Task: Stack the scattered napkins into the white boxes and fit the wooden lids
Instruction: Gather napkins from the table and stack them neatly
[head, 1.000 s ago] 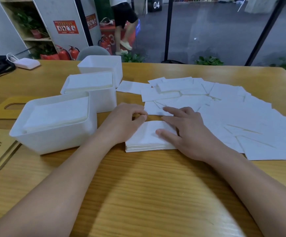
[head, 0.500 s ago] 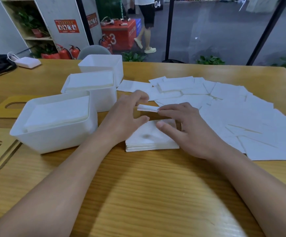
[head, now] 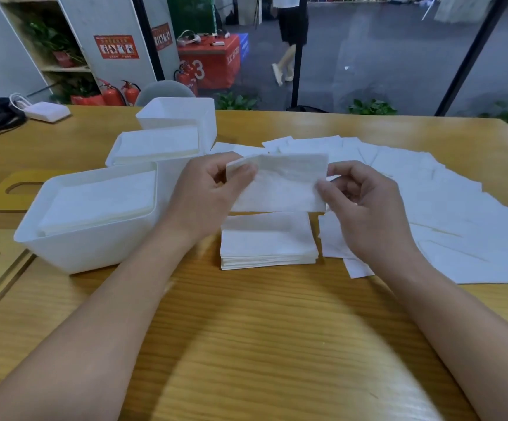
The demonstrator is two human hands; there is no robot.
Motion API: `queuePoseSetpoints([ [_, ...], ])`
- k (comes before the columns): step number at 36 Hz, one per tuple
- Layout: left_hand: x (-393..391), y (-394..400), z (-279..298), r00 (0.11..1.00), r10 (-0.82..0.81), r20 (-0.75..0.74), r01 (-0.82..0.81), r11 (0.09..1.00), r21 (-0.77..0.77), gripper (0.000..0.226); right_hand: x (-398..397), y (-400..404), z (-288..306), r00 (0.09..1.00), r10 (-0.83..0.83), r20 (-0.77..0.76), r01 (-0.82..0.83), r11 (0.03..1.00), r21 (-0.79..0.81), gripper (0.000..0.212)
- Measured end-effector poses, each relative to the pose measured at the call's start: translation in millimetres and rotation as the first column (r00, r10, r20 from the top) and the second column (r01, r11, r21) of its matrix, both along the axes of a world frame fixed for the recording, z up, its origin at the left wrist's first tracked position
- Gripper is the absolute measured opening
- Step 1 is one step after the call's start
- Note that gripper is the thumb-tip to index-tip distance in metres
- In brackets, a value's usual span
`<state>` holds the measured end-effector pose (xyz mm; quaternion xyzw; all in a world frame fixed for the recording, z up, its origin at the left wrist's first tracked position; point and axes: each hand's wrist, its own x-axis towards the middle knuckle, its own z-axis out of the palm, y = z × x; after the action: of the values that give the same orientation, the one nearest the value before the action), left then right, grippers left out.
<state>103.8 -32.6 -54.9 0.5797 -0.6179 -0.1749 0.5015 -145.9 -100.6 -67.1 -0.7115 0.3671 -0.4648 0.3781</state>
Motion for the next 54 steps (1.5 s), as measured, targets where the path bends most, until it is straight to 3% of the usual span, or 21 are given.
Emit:
queuePoseSetpoints([
  [4,5,1,2,1.000,0.006,-0.021,-0.004,0.996,0.089,0.012,-2,1,-2,0.998,0.053,-0.038,-0.046,0.984,0.173,0.025],
  [9,9,4,-1,0.977,0.003,0.211,-0.075,0.940,0.332,0.034,-3,-1,-10,0.970,0.107,-0.216,-0.062,0.977,0.206,0.032],
  [14,11,6,-3,0.955,-0.069,0.288,-0.077,0.883,0.464,0.036,-3,2,-12,0.914,0.168,-0.370,-0.119,0.981,0.152,0.030],
  [21,14,-1,-12,0.913,-0.039,0.407,-0.115,0.931,0.347,0.014,-2,2,-14,0.904,0.061,-0.424,-0.062,0.998,0.010,0.030],
  [25,10,-9,-24,0.890,-0.062,0.451,-0.092,0.946,0.312,0.037,2,1,-20,0.889,0.050,-0.456,-0.091,0.993,-0.069,0.019],
  [29,9,-20,-35,0.891,-0.078,0.447,-0.095,0.931,0.353,0.056,4,2,-28,0.840,0.079,-0.536,-0.158,0.982,-0.103,0.025],
  [44,6,-40,-36,0.836,-0.142,0.530,-0.110,0.902,0.416,0.049,4,-3,-38,0.831,0.113,-0.544,-0.162,0.986,-0.042,0.030],
  [47,6,-41,-37,0.803,-0.115,0.584,-0.116,0.932,0.343,0.035,3,-4,-38,0.826,0.113,-0.553,-0.160,0.986,-0.037,0.032],
  [52,12,-36,-34,0.791,0.016,0.612,-0.180,0.961,0.207,0.047,1,-4,-38,0.813,0.116,-0.571,-0.168,0.985,-0.040,0.036],
  [54,14,-30,-33,0.779,0.056,0.624,-0.212,0.961,0.179,0.040,0,-4,-36,0.810,0.117,-0.575,-0.170,0.985,-0.039,0.035],
])
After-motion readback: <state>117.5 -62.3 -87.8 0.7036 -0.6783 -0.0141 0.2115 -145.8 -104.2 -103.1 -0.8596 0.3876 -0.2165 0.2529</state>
